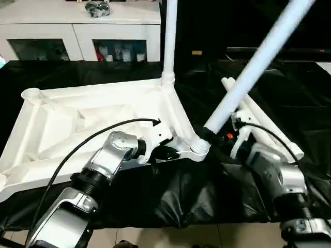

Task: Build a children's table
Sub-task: Insert table leg to table base

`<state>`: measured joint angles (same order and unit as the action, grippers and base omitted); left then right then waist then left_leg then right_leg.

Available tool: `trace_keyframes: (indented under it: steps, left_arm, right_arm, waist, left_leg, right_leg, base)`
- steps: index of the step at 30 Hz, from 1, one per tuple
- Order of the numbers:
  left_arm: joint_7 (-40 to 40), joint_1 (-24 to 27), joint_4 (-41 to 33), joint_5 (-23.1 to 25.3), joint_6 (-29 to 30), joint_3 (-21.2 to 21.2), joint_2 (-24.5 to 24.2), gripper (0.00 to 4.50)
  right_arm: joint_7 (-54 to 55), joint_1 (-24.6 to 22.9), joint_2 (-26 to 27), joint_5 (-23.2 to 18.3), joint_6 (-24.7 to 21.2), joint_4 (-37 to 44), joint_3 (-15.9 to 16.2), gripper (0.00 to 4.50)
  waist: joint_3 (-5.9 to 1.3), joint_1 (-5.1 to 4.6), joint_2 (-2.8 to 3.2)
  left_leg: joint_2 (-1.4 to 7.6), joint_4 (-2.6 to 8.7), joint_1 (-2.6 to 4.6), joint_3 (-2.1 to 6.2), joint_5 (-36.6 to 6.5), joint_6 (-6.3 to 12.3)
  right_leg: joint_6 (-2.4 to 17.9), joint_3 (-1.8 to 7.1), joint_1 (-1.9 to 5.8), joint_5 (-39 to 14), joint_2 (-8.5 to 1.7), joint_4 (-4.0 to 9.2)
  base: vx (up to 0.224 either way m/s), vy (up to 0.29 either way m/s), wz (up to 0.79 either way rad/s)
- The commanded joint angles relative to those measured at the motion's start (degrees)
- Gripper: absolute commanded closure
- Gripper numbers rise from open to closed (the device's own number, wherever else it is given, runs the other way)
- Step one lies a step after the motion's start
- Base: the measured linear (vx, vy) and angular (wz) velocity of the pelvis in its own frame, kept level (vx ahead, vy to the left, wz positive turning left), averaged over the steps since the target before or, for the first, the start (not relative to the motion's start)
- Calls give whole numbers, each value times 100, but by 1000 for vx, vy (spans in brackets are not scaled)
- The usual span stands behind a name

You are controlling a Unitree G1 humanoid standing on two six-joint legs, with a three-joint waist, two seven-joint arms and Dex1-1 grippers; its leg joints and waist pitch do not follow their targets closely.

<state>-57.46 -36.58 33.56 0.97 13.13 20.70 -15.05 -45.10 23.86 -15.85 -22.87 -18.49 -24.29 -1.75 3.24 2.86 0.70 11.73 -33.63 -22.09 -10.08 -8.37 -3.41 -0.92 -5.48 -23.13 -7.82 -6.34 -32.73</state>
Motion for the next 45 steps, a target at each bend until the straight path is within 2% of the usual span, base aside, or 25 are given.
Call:
trace_keyframes:
  steps: [1,2,3,6,8,9,11,14,15,26,31,34,39,41,45]
  left_arm:
    - [98,-39,-107,-153,-80,-296,5,450]
    - [100,-38,-104,-151,-83,-296,5,450]
    - [110,-38,-98,-135,-106,-288,-2,450]
    - [121,-43,-87,-110,-131,-270,-10,450]
    - [131,-45,-76,-74,-166,-239,-26,450]
    - [131,-45,-76,-74,-166,-239,-26,450]
    - [130,-38,-82,-58,-177,-222,-35,450]
    - [129,-29,-93,-40,-184,-205,-42,450]
    - [129,-26,-96,-34,-185,-200,-44,450]
    - [-4,38,-176,-15,-225,-126,-84,450]
    - [-411,65,-296,-25,-333,26,-195,450]
    - [-698,93,-441,-97,-364,77,-276,450]
    - [-1234,87,-591,-215,-667,117,-482,450]
    - [-1421,49,-580,-245,-756,121,-572,450]
    - [-1770,-46,-523,-262,-843,132,-737,450]
  right_arm:
    - [311,-322,-90,303,-114,-215,-11,261]
    - [326,-351,-85,316,-95,-182,0,261]
    - [358,-463,-88,381,-43,7,78,261]
    - [388,-556,-96,441,-34,249,170,261]
    - [425,-643,-162,665,-8,565,408,261]
    - [425,-643,-162,665,-8,565,408,261]
    - [385,-656,-256,918,56,669,678,261]
    - [340,-633,-315,1066,96,704,865,261]
    - [313,-615,-330,1093,93,713,920,261]
    - [-230,-352,-508,1280,168,418,1284,261]
    - [-760,-54,-595,1303,449,-156,1365,261]
    - [-1077,26,-680,1309,595,-287,1454,261]
    - [-1704,-32,-820,1315,821,-273,1658,261]
    - [-1947,-95,-877,1340,916,-237,1751,261]
    - [-2254,-178,-941,1398,1092,-192,1904,261]
  waist:
    - [-350,-9,-44]
    - [-350,-11,-48]
    - [-355,-7,-34]
    - [-347,-2,-42]
    - [-361,8,-44]
    - [-362,15,-37]
    - [-354,17,-58]
    - [-345,19,-53]
    - [-343,15,-70]
    - [-344,4,-77]
    - [-356,7,-71]
    - [-382,24,-87]
    - [-409,58,-65]
    - [-413,88,-33]
    - [-414,136,-25]
  left_leg:
    - [81,438,173,90,-2894,-82]
    - [82,451,153,93,-2875,-78]
    - [84,453,166,93,-2891,-77]
    - [83,467,160,88,-2864,-62]
    - [83,475,166,79,-2793,-58]
    - [85,487,163,77,-2746,-48]
    - [84,484,157,73,-2748,-46]
    - [79,480,162,77,-2768,-40]
    - [79,480,158,79,-2778,-42]
    - [86,478,162,86,-2825,-25]
    - [100,487,141,82,-2760,8]
    - [127,512,116,84,-2647,11]
    - [147,519,113,52,-2480,47]
    - [147,518,117,49,-2470,46]
    - [159,518,138,30,-2458,21]
  right_leg:
    - [527,103,116,-3721,-223,605]
    - [528,107,135,-3669,-221,604]
    - [544,110,125,-3641,-224,602]
    - [535,116,130,-3617,-217,608]
    - [545,127,138,-3533,-222,611]
    - [564,133,143,-3469,-218,605]
    - [556,130,140,-3511,-221,607]
    - [513,123,134,-3634,-227,625]
    - [494,118,136,-3656,-224,624]
    - [482,120,131,-3649,-226,628]
    - [619,141,155,-3412,-232,590]
    - [786,168,189,-3027,-239,516]
    - [1112,212,211,-2263,-215,419]
    - [1190,212,227,-2130,-215,400]
    - [1308,224,226,-1951,-207,368]
  base:
    - [0,0,0]
    - [0,0,0]
    - [0,0,0]
    - [0,0,0]
    - [0,0,0]
    - [0,0,0]
    - [0,0,0]
    - [0,0,0]
    - [0,0,0]
    - [0,0,0]
    - [0,0,0]
    - [0,0,0]
    - [0,0,0]
    - [0,0,0]
    - [0,0,0]
